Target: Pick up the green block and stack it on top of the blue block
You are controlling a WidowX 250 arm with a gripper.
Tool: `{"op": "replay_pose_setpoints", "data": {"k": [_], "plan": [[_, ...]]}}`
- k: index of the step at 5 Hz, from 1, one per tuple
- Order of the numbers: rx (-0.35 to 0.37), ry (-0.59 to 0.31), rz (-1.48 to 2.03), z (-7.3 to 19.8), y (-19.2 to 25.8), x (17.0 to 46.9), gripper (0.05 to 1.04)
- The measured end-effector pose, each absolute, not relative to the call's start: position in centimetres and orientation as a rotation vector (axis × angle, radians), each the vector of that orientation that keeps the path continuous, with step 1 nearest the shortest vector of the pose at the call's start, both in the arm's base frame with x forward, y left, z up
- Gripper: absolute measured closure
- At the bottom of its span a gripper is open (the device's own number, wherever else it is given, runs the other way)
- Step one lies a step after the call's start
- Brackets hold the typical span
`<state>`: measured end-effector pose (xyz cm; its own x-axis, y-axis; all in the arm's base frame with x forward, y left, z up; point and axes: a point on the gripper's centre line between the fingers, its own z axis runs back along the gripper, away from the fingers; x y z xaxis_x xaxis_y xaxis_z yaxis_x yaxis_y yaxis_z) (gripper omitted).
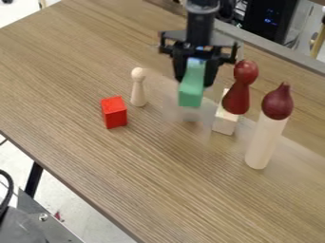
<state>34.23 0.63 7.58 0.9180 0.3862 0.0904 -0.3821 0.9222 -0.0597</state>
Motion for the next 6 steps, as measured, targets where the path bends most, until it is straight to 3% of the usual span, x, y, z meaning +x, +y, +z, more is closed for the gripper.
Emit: {"op": "replay_pose_setpoints", "data": {"k": [2,6], "plan": [[-0.032,-0.125,0.429,8.4,2.4,37.2,0.523],[-0.019,-0.118,0.459,7.3,5.9,40.3,0.523]]}}
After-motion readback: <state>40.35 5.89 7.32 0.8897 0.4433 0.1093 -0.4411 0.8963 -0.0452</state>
